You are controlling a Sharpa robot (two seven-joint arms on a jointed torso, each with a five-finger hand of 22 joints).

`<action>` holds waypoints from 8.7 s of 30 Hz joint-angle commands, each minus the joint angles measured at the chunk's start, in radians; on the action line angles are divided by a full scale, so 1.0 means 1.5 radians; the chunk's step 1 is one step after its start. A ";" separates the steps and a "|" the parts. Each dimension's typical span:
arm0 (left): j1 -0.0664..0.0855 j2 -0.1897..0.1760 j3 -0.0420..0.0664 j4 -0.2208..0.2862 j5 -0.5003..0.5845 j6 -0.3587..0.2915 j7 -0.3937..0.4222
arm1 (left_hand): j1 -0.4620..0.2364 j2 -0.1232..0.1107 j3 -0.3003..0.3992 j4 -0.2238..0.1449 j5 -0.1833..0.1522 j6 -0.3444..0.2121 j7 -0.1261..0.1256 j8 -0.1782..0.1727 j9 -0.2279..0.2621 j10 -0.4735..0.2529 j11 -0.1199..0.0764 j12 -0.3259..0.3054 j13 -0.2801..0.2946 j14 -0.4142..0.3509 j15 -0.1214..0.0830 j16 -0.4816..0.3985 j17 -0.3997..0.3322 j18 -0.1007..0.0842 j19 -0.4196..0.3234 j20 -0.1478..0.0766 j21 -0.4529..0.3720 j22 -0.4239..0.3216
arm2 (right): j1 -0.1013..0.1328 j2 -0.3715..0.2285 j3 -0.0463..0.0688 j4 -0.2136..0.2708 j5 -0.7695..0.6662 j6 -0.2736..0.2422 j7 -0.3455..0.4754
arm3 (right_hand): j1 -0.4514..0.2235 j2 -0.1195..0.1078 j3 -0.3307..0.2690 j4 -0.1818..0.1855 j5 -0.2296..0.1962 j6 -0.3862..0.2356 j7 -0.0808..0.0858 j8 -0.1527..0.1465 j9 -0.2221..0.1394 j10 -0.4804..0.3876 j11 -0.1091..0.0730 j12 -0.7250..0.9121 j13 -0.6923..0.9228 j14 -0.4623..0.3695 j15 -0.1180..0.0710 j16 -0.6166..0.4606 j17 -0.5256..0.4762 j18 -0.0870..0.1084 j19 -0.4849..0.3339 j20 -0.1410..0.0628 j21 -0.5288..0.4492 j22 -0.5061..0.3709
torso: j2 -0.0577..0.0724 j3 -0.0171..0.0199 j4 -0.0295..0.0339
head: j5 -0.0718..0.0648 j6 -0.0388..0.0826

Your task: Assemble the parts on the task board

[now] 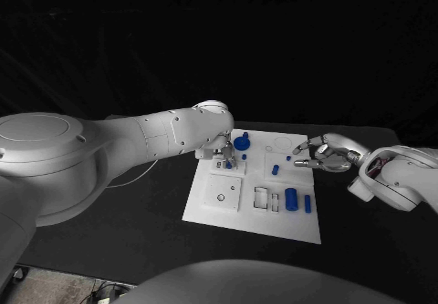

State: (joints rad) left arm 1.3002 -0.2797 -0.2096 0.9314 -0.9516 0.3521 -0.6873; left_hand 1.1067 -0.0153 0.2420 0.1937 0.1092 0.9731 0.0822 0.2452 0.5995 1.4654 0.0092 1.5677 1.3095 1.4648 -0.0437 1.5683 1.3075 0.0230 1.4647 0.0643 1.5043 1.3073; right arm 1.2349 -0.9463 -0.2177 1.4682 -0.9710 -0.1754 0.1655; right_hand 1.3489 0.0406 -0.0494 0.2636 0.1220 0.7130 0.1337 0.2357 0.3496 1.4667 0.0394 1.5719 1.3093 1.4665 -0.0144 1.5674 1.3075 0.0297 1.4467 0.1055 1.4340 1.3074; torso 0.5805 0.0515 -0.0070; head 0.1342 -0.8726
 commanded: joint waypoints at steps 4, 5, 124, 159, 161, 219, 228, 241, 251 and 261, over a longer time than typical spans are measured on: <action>-0.005 -0.002 -0.003 0.001 -0.012 0.017 -0.017 | -0.043 -0.010 -0.041 0.028 -0.036 -0.019 0.009 -0.015 -0.007 0.070 0.009 0.002 0.174 0.071 0.009 0.002 0.176 0.004 0.013 0.010 -0.006 0.117 | -0.001 -0.001 0.000 0.000 -0.001 0.011 0.003 | -0.001 0.007 -0.004 0.000 0.003 0.005 -0.001 -0.002 -0.001 0.069 0.005 -0.001 0.174 0.070 0.006 0.002 0.176 0.008 -0.005 0.000 -0.004 0.138 | 0.000 -0.0001 0.0002 | 0.000 0.000; -0.005 -0.003 -0.003 0.001 -0.012 0.014 -0.017 | -0.049 -0.011 -0.048 0.033 -0.037 -0.019 0.010 -0.016 -0.007 0.070 0.010 0.002 0.174 0.071 0.009 0.002 0.176 0.004 0.013 0.011 -0.006 0.117 | -0.001 -0.001 0.000 0.001 -0.001 0.011 0.003 | -0.001 0.007 -0.004 0.000 0.003 0.005 -0.001 -0.002 -0.001 0.069 0.005 -0.001 0.174 0.070 0.006 0.002 0.176 0.008 -0.005 0.000 -0.004 0.138 | 0.000 -0.0002 0.0002 | 0.000 0.000; -0.014 0.089 0.043 -0.263 -0.173 0.025 0.119 | 0.054 0.016 -0.159 0.051 0.073 -0.011 -0.017 0.075 0.199 0.070 -0.010 0.002 0.174 0.071 -0.005 0.002 0.176 -0.001 0.031 -0.002 0.005 0.143 | 0.003 -0.007 0.000 0.017 0.003 0.006 0.007 | -0.003 0.008 -0.007 0.000 0.003 0.007 -0.001 -0.003 -0.003 0.069 0.005 -0.001 0.174 0.070 0.006 0.002 0.176 0.008 -0.004 0.001 -0.004 0.139 | 0.010 -0.0047 -0.0063 | -0.009 0.000; -0.016 0.088 0.043 -0.258 -0.139 0.018 0.122 | 0.121 0.020 -0.057 0.043 0.161 0.001 -0.028 0.057 0.236 0.070 -0.020 0.002 0.174 0.071 -0.012 0.002 0.176 0.000 0.028 -0.008 0.000 0.144 | 0.003 -0.006 0.000 0.016 0.004 0.013 0.002 | -0.002 0.009 -0.008 0.000 0.004 0.008 -0.001 -0.003 -0.003 0.069 0.005 -0.001 0.174 0.070 0.006 0.002 0.176 0.009 -0.005 0.001 -0.005 0.138 | 0.011 -0.0046 -0.0070 | -0.007 0.000; -0.016 0.088 0.043 -0.258 -0.144 0.018 0.121 | 0.130 0.015 -0.038 0.037 0.162 0.001 -0.029 0.055 0.239 0.070 -0.020 0.002 0.174 0.071 -0.013 0.002 0.176 0.000 0.028 -0.009 0.000 0.144 | 0.003 -0.006 0.000 0.016 0.006 0.014 0.002 | -0.002 0.010 -0.007 0.000 0.004 0.008 -0.001 -0.003 -0.004 0.069 0.005 -0.001 0.174 0.070 0.006 0.002 0.176 0.009 -0.005 0.001 -0.005 0.138 | 0.011 -0.0046 -0.0069 | -0.007 0.000; 0.027 -0.077 0.009 0.076 -0.056 -0.023 -0.016 | 0.086 -0.046 0.135 0.003 0.141 0.008 -0.027 0.041 0.278 0.070 -0.021 0.002 0.174 0.071 -0.015 0.002 0.176 0.004 0.019 -0.012 -0.017 0.139 | -0.010 -0.008 0.000 0.001 0.011 0.016 0.004 | 0.001 0.011 -0.008 -0.003 0.005 0.008 -0.001 -0.004 -0.005 0.069 0.005 -0.001 0.174 0.070 0.006 0.002 0.176 0.010 -0.010 0.001 -0.011 0.136 | 0.004 -0.0019 -0.0039 | 0.002 0.000; 0.014 -0.081 0.003 0.080 -0.066 -0.032 -0.015 | 0.082 -0.045 0.136 0.004 0.143 0.008 -0.027 0.040 0.279 0.070 -0.021 0.002 0.174 0.071 -0.015 0.002 0.176 0.004 0.017 -0.011 -0.019 0.138 | -0.010 -0.009 0.000 0.001 0.012 0.016 0.004 | 0.001 0.011 -0.009 -0.003 0.005 0.007 -0.001 -0.004 -0.006 0.069 0.005 -0.001 0.174 0.070 0.006 0.002 0.176 0.010 -0.011 0.001 -0.011 0.136 | 0.003 -0.0018 -0.0035 | 0.004 0.000; 0.010 -0.083 0.002 0.088 -0.068 -0.050 -0.014 | 0.072 -0.044 0.136 0.007 0.143 0.010 -0.027 0.039 0.280 0.070 -0.020 0.002 0.174 0.071 -0.015 0.002 0.176 0.005 0.016 -0.011 -0.021 0.137 | -0.011 -0.007 0.000 0.000 0.012 0.015 0.005 | 0.001 0.011 -0.009 -0.003 0.005 0.007 -0.001 -0.004 -0.006 0.069 0.005 -0.001 0.174 0.070 0.006 0.002 0.176 0.010 -0.011 0.001 -0.011 0.136 | 0.003 -0.0015 -0.0039 | 0.006 0.000; 0.009 -0.083 0.002 0.088 -0.069 -0.047 -0.015 | 0.070 -0.044 0.136 0.008 0.143 0.011 -0.027 0.039 0.281 0.070 -0.020 0.002 0.174 0.071 -0.015 0.002 0.176 0.005 0.016 -0.011 -0.022 0.137 | -0.011 -0.007 0.000 -0.001 0.012 0.016 0.005 | 0.001 0.011 -0.009 -0.004 0.005 0.007 -0.001 -0.004 -0.006 0.069 0.005 -0.001 0.174 0.070 0.006 0.002 0.176 0.010 -0.011 0.001 -0.011 0.136 | 0.003 -0.0017 -0.0040 | 0.007 0.000; 0.005 -0.082 0.000 0.086 -0.074 -0.041 -0.015 | 0.068 -0.043 0.136 0.008 0.141 0.011 -0.026 0.038 0.281 0.070 -0.020 0.002 0.174 0.071 -0.015 0.002 0.176 0.006 0.014 -0.011 -0.024 0.136 | -0.011 -0.007 0.000 -0.001 0.012 0.017 0.005 | 0.002 0.011 -0.009 -0.004 0.005 0.007 -0.001 -0.004 -0.006 0.069 0.005 -0.001 0.174 0.070 0.006 0.002 0.176 0.010 -0.011 0.001 -0.011 0.136 | 0.003 -0.0018 -0.0039 | 0.008 0.000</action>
State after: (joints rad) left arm 1.3086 -0.4046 -0.2093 1.0600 -1.0541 0.2847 -0.6957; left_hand 1.2163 -0.0831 0.4430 0.2044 0.3182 0.9845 0.0432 0.3087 1.0188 1.4668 -0.0146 1.5677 1.3095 1.4657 -0.0591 1.5683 1.3074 0.0229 1.4685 0.0533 1.4733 1.3076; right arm 1.2191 -0.9571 -0.2179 1.4669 -0.9515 -0.1656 0.1679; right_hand 1.3490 0.0485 -0.0578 0.2608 0.1259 0.7198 0.1340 0.2357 0.3411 1.4666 0.0394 1.5719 1.3095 1.4665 -0.0144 1.5674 1.3075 0.0298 1.4359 0.1090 1.4213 1.3074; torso 0.5848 0.0488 -0.0129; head 0.1452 -0.8726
